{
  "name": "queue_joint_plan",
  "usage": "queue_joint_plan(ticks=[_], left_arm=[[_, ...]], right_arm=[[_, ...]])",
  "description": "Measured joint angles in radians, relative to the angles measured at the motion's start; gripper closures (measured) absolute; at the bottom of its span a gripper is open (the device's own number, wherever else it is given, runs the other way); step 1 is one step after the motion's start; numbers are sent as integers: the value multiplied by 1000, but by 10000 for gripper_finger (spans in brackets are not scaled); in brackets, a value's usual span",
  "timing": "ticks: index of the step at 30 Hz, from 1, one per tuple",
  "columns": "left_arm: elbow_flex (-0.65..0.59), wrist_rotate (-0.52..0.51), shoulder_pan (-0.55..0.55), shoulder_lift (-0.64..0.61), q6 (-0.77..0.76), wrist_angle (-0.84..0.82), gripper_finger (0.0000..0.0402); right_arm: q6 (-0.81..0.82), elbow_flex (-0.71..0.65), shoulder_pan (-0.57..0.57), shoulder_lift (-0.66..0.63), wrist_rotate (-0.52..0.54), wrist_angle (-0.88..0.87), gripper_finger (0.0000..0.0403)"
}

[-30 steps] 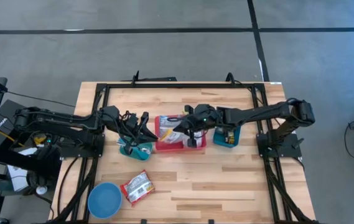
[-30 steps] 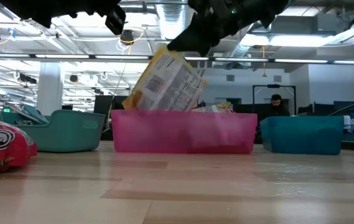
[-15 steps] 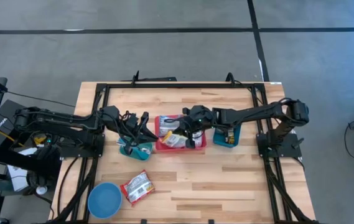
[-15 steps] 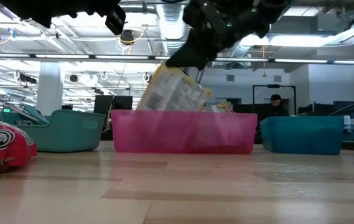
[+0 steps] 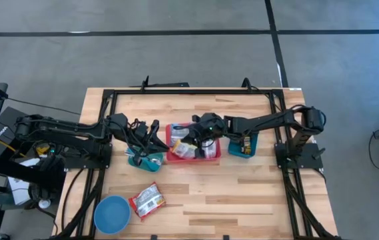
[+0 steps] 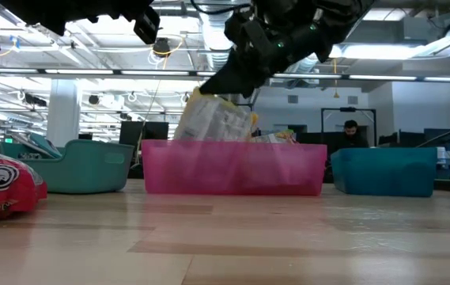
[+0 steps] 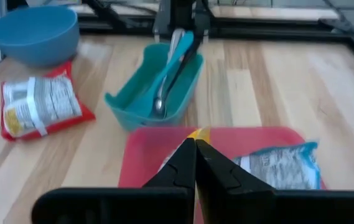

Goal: Pick & Place Food Item
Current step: Put the yellow noodle pack into the red bin

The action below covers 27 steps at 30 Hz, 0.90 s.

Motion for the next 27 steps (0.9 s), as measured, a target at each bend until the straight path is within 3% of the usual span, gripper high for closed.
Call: queue_joint_plan(ticks=[27], left_arm=[[0, 0, 0, 0, 0, 0, 369]], right_arm=[[-3, 1, -64, 1, -48, 30, 394]])
